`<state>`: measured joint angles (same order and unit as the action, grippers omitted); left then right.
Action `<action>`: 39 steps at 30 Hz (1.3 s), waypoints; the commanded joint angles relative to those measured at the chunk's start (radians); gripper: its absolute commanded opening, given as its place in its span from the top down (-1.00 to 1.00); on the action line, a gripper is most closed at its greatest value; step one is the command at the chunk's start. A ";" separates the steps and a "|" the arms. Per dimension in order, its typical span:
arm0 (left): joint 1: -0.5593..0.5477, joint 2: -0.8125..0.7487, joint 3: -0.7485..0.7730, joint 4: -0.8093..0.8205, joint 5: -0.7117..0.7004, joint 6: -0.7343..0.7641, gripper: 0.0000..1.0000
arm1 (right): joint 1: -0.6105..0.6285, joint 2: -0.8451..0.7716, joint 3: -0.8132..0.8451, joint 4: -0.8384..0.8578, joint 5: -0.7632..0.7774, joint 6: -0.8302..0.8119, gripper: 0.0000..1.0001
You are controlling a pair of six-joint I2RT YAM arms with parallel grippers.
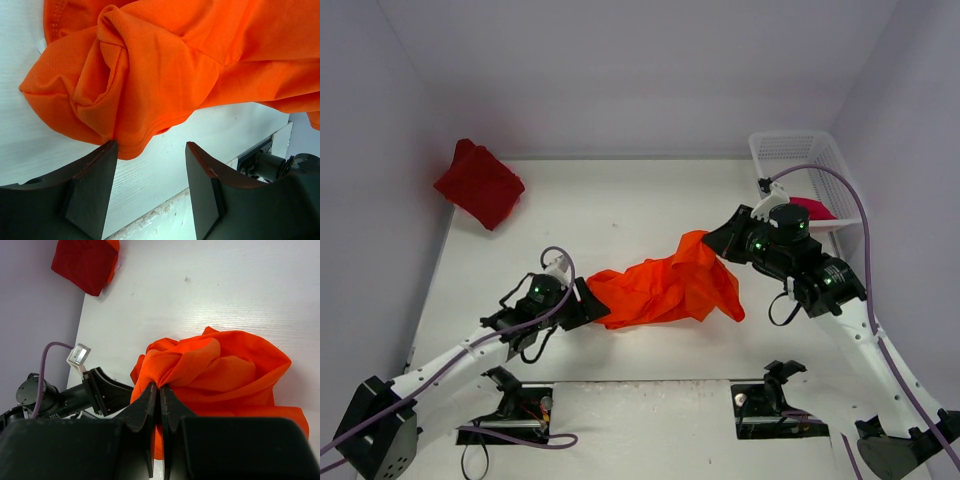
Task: Fold and stack the t-shirts
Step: Flatten out the tshirt
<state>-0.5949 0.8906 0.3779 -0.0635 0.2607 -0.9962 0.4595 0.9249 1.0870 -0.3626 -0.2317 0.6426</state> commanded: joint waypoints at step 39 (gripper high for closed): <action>-0.037 0.057 0.205 -0.125 -0.126 0.114 1.00 | 0.002 -0.014 0.017 0.070 0.014 -0.006 1.00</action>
<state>-0.6277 0.9474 0.4999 -0.1509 0.1802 -0.9310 0.4595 0.9253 1.0866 -0.3626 -0.2317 0.6426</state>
